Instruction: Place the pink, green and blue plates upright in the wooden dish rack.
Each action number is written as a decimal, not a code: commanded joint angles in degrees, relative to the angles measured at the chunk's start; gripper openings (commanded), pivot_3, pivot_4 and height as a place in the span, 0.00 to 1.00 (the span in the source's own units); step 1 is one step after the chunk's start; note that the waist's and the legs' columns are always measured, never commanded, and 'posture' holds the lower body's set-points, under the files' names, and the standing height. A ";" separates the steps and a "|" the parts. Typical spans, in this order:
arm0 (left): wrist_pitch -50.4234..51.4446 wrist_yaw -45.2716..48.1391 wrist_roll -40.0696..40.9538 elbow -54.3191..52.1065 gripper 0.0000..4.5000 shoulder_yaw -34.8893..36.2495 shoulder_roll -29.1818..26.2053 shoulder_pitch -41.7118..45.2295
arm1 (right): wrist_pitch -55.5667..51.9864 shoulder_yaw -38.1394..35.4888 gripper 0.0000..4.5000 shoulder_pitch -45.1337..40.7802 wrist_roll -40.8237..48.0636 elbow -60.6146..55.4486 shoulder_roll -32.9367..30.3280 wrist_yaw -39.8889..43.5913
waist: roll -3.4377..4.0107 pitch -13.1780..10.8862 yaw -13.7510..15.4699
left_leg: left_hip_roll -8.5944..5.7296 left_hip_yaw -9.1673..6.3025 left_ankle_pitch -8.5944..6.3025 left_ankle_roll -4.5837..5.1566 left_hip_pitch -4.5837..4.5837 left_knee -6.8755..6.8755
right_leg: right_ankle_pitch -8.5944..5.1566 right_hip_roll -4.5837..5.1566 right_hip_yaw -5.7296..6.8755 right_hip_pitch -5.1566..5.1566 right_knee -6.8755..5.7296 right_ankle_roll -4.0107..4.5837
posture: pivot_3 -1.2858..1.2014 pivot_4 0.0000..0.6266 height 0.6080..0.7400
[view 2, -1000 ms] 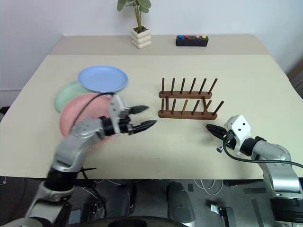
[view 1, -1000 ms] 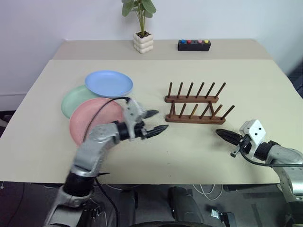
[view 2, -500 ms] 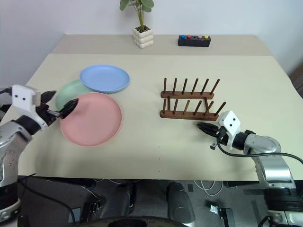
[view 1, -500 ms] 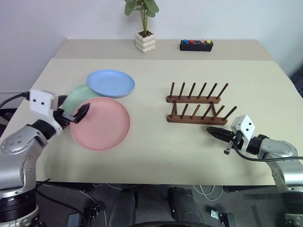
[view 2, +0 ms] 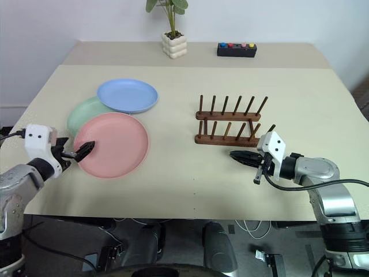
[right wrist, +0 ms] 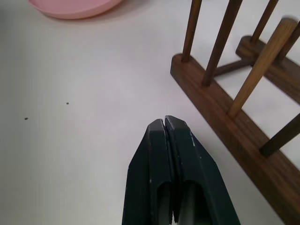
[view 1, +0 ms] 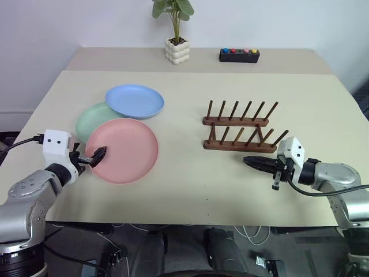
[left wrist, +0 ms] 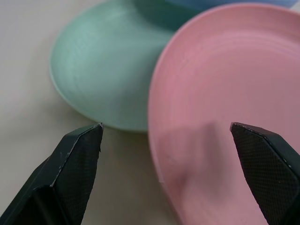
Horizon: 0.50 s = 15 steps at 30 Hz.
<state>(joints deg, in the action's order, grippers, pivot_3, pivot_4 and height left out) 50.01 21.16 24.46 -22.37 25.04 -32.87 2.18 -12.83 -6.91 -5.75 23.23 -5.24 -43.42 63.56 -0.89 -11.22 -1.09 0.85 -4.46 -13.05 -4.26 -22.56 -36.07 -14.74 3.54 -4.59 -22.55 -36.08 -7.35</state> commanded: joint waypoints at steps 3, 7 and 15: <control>-1.10 -0.04 0.60 0.57 0.60 -0.40 1.20 0.01 | 1.47 -0.70 0.00 0.79 0.42 -1.52 0.28 -0.41 | -0.03 -0.01 -0.03 | 0.00 0.00 0.00 0.00 0.00 0.00 | 0.00 0.00 0.00 0.00 0.00 0.00 | 0.52 0.24 0.92; -2.11 0.43 0.88 1.46 0.14 0.00 1.20 -0.18 | 1.55 -0.80 0.00 1.20 0.61 -1.93 0.27 -0.76 | -0.05 0.00 -0.04 | 0.00 0.00 0.00 0.00 0.01 -0.01 | 0.00 0.00 0.00 0.00 0.00 0.01 | 0.52 0.24 0.92; -6.13 3.70 2.15 0.08 0.01 -0.17 0.60 -3.52 | 0.83 -1.38 0.00 1.09 1.29 -2.37 -0.65 -0.45 | -0.05 0.01 -0.06 | 0.00 0.02 0.00 -0.01 0.02 0.01 | -0.02 0.02 0.00 -0.01 0.01 0.04 | 0.52 0.24 0.92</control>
<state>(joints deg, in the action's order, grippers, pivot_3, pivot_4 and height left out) 45.02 23.81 26.79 -21.05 24.57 -31.45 -0.12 -12.14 -6.94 -4.57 23.43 -5.47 -43.49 62.87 -0.93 -11.21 -1.15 0.85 -4.43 -13.05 -4.27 -22.54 -36.05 -14.77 3.57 -4.59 -22.56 -36.06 -7.31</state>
